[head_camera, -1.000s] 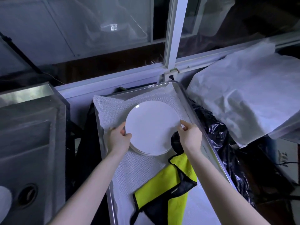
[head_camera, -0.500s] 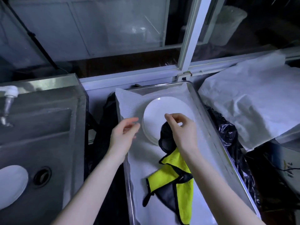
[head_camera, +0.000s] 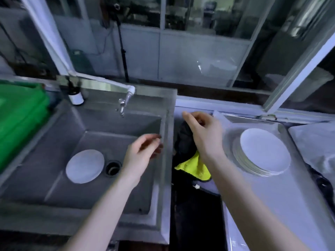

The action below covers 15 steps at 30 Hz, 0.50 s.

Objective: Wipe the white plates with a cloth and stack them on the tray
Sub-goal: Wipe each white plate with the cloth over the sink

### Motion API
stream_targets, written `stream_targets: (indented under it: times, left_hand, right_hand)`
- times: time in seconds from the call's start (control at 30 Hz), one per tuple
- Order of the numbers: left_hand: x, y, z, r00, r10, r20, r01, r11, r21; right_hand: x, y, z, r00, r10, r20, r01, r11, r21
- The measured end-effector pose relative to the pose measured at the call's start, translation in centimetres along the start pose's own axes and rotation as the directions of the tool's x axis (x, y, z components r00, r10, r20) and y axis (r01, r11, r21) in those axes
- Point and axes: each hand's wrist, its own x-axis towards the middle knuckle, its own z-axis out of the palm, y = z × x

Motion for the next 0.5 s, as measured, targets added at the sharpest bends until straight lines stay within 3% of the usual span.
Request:
stream_targets:
  times: [0.27, 0.5]
  left_hand:
    - [-3.5, 0.6, -18.7, 0.936, -0.088, -0.340, 0.071, 0.996, -0.061]
    - [-3.6, -0.8, -25.5, 0.876, -0.208, -0.435, 0.186, 0.978, -0.094]
  right_hand:
    - [-4.6, -5.4, 14.6, 0.982, -0.098, 0.160, 0.125, 0.978, -0.167]
    - [-6.5, -4.6, 22.3, 0.951, -0.022, 0.308, 0.070, 0.987, -0.143]
